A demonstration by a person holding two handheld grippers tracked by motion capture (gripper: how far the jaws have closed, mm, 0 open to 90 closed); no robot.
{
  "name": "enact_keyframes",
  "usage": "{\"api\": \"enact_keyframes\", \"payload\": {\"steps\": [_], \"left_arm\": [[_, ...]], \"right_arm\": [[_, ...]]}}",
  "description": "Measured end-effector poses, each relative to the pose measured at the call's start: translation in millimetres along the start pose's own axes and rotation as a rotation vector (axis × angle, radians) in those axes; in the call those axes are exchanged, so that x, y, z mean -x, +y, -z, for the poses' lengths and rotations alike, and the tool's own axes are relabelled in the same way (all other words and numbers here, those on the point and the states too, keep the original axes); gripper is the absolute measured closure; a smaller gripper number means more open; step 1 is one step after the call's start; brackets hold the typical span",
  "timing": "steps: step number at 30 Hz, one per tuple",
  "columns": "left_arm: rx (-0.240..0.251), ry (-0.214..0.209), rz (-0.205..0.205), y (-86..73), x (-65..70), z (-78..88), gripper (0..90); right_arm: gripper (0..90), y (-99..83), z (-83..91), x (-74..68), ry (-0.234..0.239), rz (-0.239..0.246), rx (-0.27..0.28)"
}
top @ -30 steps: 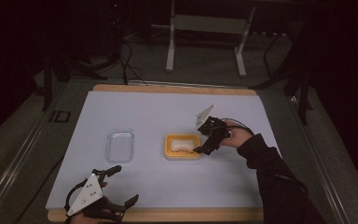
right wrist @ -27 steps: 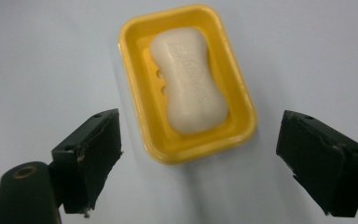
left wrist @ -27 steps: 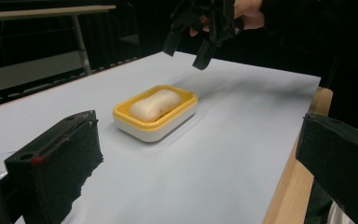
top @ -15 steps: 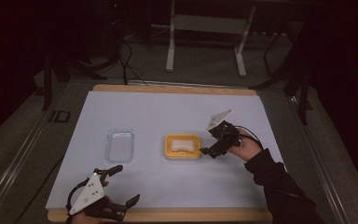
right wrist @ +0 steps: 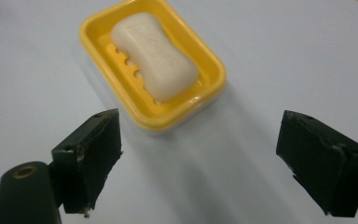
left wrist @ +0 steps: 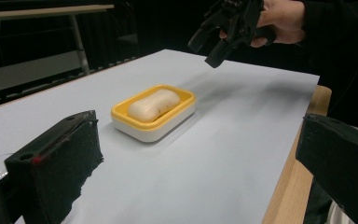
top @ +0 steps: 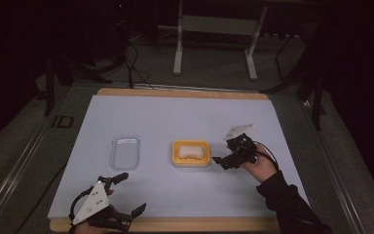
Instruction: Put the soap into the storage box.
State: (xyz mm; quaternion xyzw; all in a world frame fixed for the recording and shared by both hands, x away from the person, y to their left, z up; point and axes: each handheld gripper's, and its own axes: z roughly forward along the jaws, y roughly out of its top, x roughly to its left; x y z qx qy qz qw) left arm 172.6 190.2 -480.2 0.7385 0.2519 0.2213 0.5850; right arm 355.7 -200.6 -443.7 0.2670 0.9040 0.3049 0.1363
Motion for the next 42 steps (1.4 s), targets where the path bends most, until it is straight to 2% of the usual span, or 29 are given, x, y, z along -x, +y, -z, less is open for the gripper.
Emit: {"api": "enact_keyframes", "payload": {"steps": [7, 8, 9, 11, 12, 19, 20, 27, 30, 37, 42], "left_arm": [[0.000, 0.000, -0.001, 0.1, 0.3, -0.1, 0.2], [-0.001, -0.003, -0.004, 0.1, 0.8, -0.2, 0.2], [-0.003, -0.003, -0.006, 0.1, 0.9, -0.2, 0.2], [-0.005, -0.006, -0.007, 0.1, 1.3, -0.4, 0.2], [-0.006, -0.005, -0.009, 0.1, 1.3, -0.5, 0.2], [-0.008, -0.009, -0.008, 0.0, 1.3, -0.4, 0.2], [-0.006, -0.014, -0.010, -0.1, 1.7, -0.6, 0.3], [-0.007, -0.014, -0.004, -0.2, 1.4, -0.5, 0.2], [-0.008, -0.015, -0.006, -0.1, 1.6, -0.6, 0.2], [-0.008, -0.016, -0.011, 0.4, 2.4, -0.8, 0.2], [-0.010, -0.020, -0.012, 0.8, 2.8, -1.5, 0.2]], "right_arm": [[13.7, -13.6, 2.6, -6.4, -0.038, -0.032, 0.026], [13.7, -16.1, 2.7, -7.5, -0.044, -0.037, 0.037], [13.6, -23.3, 3.2, -11.3, -0.071, -0.051, 0.058], [13.6, -25.1, 3.4, -12.0, -0.075, -0.055, 0.064], [13.6, -29.2, 4.6, -14.3, -0.088, -0.074, 0.082], [13.4, -38.0, 7.1, -18.5, -0.098, -0.089, 0.087], [13.4, -44.0, 8.1, -22.4, -0.105, -0.090, 0.087], [13.6, -55.3, 13.0, -29.8, -0.137, -0.077, 0.099], [13.6, -59.5, 16.5, -31.1, -0.139, -0.093, 0.117], [13.6, -65.1, 19.1, -31.4, -0.150, -0.109, 0.122], [13.6, -66.6, 20.3, -27.4, -0.152, -0.143, 0.160]]}}
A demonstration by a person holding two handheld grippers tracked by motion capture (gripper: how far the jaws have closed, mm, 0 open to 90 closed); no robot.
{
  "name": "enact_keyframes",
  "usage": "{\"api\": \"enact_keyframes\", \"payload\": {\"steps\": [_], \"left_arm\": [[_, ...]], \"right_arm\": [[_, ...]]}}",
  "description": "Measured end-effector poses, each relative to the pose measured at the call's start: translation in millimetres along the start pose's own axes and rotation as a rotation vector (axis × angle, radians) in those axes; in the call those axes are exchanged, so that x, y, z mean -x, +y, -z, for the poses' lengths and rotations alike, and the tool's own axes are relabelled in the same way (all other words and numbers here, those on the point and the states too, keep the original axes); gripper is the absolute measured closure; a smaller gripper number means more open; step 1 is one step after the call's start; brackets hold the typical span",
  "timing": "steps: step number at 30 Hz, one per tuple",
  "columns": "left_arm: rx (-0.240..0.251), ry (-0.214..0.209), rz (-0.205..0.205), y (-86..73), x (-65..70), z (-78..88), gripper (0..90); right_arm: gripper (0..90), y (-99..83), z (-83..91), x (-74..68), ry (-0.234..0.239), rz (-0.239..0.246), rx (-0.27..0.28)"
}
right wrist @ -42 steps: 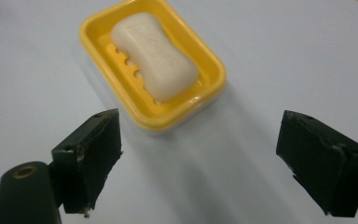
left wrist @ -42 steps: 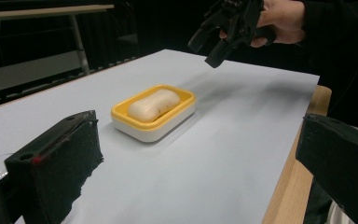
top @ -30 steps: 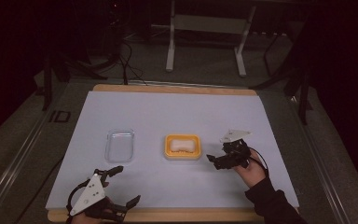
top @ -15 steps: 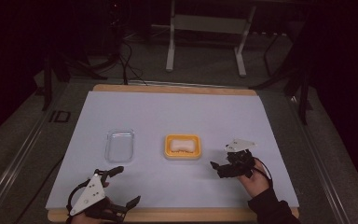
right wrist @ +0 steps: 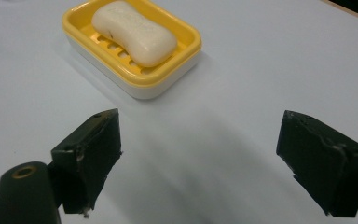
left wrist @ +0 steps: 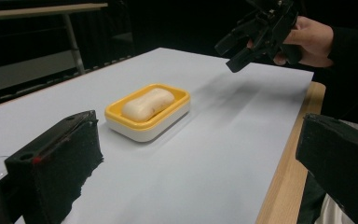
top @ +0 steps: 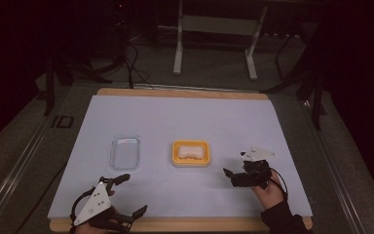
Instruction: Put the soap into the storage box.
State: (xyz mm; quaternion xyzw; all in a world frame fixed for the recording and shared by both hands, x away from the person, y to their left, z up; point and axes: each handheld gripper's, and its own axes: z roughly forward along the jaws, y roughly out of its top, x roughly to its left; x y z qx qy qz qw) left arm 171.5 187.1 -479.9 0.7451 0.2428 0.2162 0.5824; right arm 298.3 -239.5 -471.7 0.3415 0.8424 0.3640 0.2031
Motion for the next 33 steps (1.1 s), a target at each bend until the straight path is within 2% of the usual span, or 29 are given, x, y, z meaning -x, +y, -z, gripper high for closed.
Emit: {"api": "enact_keyframes", "payload": {"steps": [10, 19, 33], "left_arm": [[-0.011, 0.000, 0.002, 0.1, 0.0, -1.6, 0.2], [-0.011, 0.002, 0.003, 0.2, -0.1, -1.3, 0.2], [-0.011, 0.002, 0.004, 0.4, 0.1, -1.3, 0.2]], "right_arm": [[13.6, -3.9, -3.4, 3.5, 0.016, -0.019, -0.008], [13.6, -4.8, -6.7, 2.5, 0.030, -0.008, -0.025], [13.7, -5.7, -7.8, 4.0, 0.028, -0.019, -0.030]]}}
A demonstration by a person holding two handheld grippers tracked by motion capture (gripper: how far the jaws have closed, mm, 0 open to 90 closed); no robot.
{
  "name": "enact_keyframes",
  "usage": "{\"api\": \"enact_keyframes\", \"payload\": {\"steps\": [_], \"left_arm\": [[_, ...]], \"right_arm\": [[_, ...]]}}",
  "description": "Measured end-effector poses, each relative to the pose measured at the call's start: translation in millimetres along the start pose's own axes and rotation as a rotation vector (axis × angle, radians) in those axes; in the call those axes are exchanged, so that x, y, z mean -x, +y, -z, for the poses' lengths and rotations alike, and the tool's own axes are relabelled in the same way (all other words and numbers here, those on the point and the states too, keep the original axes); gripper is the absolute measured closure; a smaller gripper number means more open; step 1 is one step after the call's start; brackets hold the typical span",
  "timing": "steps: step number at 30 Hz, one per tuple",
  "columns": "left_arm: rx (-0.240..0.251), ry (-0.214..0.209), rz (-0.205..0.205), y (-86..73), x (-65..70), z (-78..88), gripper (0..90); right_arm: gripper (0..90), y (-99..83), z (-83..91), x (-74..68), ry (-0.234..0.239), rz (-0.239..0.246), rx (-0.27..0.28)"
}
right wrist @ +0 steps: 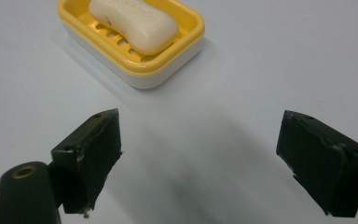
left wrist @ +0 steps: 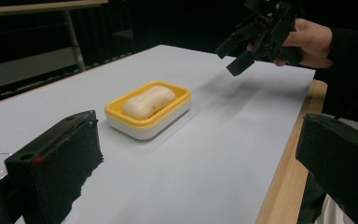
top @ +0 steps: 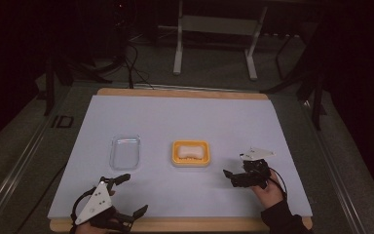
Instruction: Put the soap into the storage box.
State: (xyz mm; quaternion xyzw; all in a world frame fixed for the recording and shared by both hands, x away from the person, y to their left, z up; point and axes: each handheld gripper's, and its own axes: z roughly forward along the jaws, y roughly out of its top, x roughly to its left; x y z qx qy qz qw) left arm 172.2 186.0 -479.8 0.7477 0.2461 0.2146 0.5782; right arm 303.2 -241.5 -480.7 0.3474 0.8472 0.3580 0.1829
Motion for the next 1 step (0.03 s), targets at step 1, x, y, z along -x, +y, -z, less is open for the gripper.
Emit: {"api": "enact_keyframes", "payload": {"steps": [1], "left_arm": [[-0.001, 0.000, -0.001, 0.0, -0.1, 0.0, 0.2]], "right_arm": [[13.6, 0.0, -0.1, 0.1, 0.001, 0.003, -0.001]]}}
